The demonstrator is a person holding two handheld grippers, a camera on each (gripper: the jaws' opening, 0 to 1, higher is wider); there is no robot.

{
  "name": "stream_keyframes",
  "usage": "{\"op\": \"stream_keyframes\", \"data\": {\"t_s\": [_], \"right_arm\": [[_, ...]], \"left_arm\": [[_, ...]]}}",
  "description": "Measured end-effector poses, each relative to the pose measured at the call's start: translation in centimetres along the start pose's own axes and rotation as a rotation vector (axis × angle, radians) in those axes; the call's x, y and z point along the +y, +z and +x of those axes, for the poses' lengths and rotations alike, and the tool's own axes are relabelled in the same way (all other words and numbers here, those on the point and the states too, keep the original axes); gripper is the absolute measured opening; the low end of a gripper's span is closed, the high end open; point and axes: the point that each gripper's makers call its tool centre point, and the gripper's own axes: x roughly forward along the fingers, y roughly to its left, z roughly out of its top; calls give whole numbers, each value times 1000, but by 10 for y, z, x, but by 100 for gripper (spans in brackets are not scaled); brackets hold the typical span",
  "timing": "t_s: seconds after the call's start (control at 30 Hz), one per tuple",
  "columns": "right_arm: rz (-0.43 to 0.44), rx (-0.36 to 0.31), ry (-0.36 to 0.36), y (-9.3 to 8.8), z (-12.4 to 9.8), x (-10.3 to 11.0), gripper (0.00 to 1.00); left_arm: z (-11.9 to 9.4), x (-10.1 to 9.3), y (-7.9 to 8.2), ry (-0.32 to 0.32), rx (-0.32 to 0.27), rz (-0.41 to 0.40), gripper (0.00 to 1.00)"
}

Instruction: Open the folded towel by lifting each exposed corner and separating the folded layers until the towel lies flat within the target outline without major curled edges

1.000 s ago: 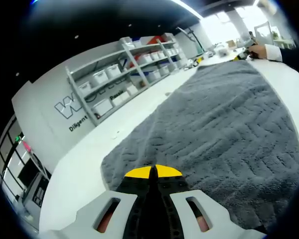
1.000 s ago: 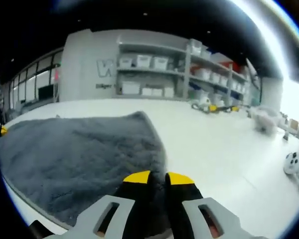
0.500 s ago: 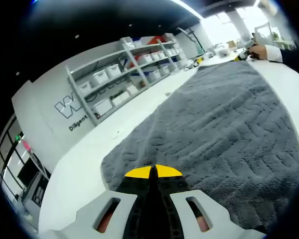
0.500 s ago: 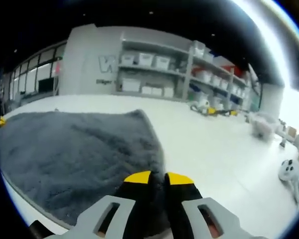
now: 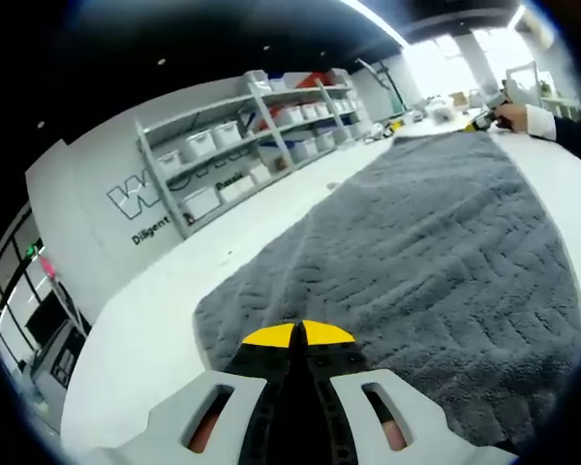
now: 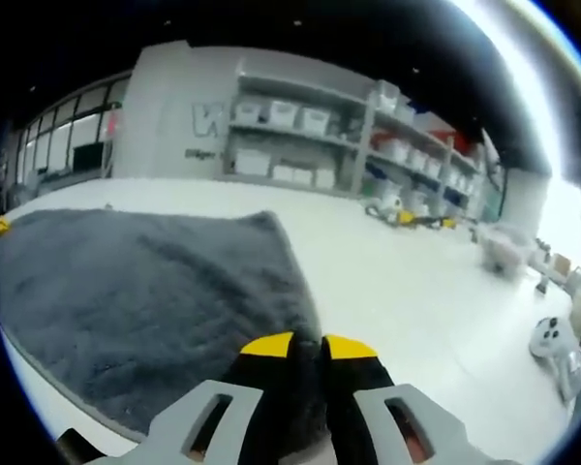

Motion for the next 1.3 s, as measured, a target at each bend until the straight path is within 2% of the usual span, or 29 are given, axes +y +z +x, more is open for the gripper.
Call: {"op": "stream_keyframes", "data": {"t_s": [0.13,0.17,0.27,0.3,0.33,0.43,0.57,0.6,0.73,0.9,1.0,1.07,1.17,1.3], "right_arm": [[-11,-24,11,3,-10,1,5],[-18,-33,-7,5,-14,-3,5],[1,-85,-12,11,-23,-6,5],[13,-99,-1,12,-25,-5,5],[29,-111,11,13,-27,-2,5],[24,-147,33,20,-32,5,5],[-34,-194,77,32,-35,20,7],[-35,-208,93,35,-36,24,7],[-17,-226,148,39,-37,33,10],[-78,-204,172,36,-38,47,13],[-106,-199,194,36,-37,53,16],[-84,-203,201,36,-38,51,19],[4,-185,253,32,-37,55,26],[12,-257,257,46,-45,55,26]], "left_arm": [[0,3,-1,-8,-6,-54,2],[1,3,-1,-10,-6,-72,2],[0,3,0,-15,-19,-99,1],[0,3,10,-18,-78,-124,1],[-2,4,16,-22,-102,-143,1],[-7,9,19,-13,-111,-170,1],[-9,11,17,-30,-129,-264,4],[-10,12,15,-30,-123,-306,5],[-16,19,20,-13,-161,-373,11],[-27,17,21,6,-164,-394,15],[-34,17,19,30,-144,-415,18],[-41,16,10,27,-88,-431,19],[-56,18,12,58,-106,-433,19],[-75,15,12,78,-130,-475,20]]}}
